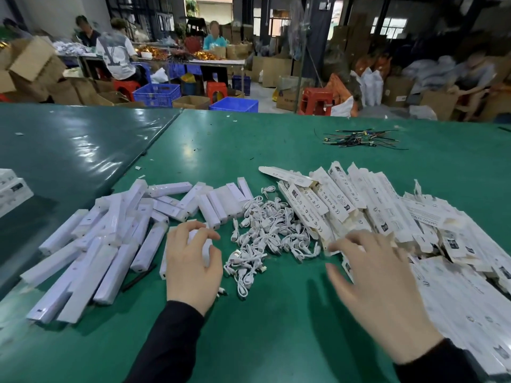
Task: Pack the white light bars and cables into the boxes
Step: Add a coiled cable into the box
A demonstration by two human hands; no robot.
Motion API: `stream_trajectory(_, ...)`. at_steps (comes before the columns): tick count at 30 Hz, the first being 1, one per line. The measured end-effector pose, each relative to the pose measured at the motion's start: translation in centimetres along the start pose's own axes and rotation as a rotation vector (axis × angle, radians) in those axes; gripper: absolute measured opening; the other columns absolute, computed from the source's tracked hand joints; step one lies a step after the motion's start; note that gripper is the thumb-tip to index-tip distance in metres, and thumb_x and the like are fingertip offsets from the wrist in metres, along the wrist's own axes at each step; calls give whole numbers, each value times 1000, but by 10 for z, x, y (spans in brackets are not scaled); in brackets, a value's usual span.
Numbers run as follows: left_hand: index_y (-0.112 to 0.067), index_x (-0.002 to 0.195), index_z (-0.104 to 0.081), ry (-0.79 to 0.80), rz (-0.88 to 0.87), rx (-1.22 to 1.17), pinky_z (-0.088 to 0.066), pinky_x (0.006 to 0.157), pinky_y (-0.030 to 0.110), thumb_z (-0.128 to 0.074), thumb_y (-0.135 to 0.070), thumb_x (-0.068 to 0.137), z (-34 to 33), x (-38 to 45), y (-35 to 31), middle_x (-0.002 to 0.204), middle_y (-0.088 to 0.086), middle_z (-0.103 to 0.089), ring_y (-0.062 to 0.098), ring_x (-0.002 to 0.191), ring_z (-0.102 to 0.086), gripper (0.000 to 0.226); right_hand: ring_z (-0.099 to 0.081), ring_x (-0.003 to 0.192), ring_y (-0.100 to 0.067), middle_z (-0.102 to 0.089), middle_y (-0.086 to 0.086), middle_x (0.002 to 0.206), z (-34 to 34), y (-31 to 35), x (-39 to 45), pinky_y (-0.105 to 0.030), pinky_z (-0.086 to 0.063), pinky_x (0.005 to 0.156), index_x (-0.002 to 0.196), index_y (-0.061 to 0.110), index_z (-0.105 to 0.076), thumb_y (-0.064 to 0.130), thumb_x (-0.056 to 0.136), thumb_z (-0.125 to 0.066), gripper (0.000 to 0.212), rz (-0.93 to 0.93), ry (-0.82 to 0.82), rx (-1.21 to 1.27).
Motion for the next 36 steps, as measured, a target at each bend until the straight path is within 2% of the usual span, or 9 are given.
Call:
stream_trajectory(3,-11,82,-67,-10,-4,2,-35,87,32,-59,4,78,2,0,2,105,6,-57,20,105,-43,17,-46,116,-10,-51,8,126,-26,20,25,-33,-36,100,129,30,-52,33,95,-51,34,52,88,144)
stream_trajectory(6,-11,82,-67,-41,23,-22,-38,86,36,-49,-10,76,5,1,3,104,5,-57,13,102,-39,19,-45,126,-18,-45,-4,138,-50,19,59,-39,-36,106,143,21,-32,35,99,-42,48,-94,79,111)
stream_trajectory(11,-13,81,-65,-32,-44,-40,-39,84,34,-52,-7,77,2,-4,-3,101,-5,-51,10,103,-40,15,-54,107,-23,-61,-3,115,-79,10,80,-42,-35,95,124,14,-48,36,101,-36,34,-295,140,-15)
stream_trajectory(17,-12,81,-65,-32,-100,-35,-29,86,17,-56,-5,78,-4,-6,-6,98,-1,-56,8,102,-41,12,-59,81,-24,-65,1,85,-68,4,72,-42,-34,90,125,14,-46,36,102,-31,35,-264,-136,121)
stream_trajectory(22,-11,81,-66,-18,-81,-58,-28,90,5,-63,8,79,-2,-7,-9,96,0,-59,5,102,-41,19,-57,81,-16,-57,1,105,-58,7,54,-40,-49,82,128,23,-46,22,96,-56,34,-227,-36,572)
stream_trajectory(26,-15,81,-65,-8,-39,-155,-31,88,5,-58,1,81,-2,-9,-14,93,-5,-60,7,100,-50,17,-58,95,-12,-52,14,111,-61,3,36,-18,-42,79,114,29,-54,8,81,-75,45,-299,67,862)
stream_trajectory(29,-17,82,-65,23,-28,-186,-34,84,5,-62,11,80,-3,-10,-17,91,-5,-61,1,96,-51,27,-51,114,-13,-53,3,123,-53,-2,32,-18,-36,93,118,19,-63,8,92,-61,28,-324,-248,804)
stream_trajectory(33,-23,86,-67,92,64,-385,-46,81,16,-68,-9,78,-3,-12,-20,95,-11,-67,7,99,-60,16,-57,90,1,-59,13,118,-28,4,26,-3,-43,62,116,17,-68,3,91,-64,29,-231,-608,1095)
stream_trajectory(36,-19,112,-66,296,267,-863,-54,87,28,-79,-34,70,-5,-8,-23,114,-2,-71,15,109,-65,46,-69,85,-1,-73,12,109,-34,22,22,-9,-51,64,98,19,-77,7,74,-72,26,-315,-186,1698)
Point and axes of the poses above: each hand's wrist, its own x-axis towards the middle knuckle, its own z-axis out of the back of the hand, y = z × x, the point moved 2 cm from there along x, towards the middle knuckle
